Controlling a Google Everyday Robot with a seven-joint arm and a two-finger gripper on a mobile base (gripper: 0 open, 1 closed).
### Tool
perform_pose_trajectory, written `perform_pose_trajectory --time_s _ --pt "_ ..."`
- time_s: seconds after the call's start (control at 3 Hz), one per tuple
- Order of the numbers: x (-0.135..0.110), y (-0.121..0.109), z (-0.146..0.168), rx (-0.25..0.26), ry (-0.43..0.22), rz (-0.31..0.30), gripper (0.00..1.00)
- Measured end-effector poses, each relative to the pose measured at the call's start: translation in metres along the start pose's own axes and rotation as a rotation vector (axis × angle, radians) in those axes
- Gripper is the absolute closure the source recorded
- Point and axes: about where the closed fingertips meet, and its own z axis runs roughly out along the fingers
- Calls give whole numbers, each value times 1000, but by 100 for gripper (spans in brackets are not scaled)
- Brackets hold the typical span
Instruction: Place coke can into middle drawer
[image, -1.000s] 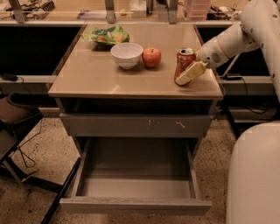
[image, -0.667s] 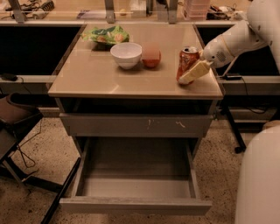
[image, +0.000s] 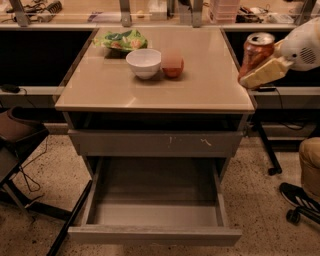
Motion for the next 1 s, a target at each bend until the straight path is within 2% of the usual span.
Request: perform_pose_trajectory --time_s 0.33,0.67,1.0 --pt "-16 21 -39 100 -33 -19 100" --pt "-12 24 -32 96 -39 -17 100" --pt "-17 42 -30 103 -83 -52 100"
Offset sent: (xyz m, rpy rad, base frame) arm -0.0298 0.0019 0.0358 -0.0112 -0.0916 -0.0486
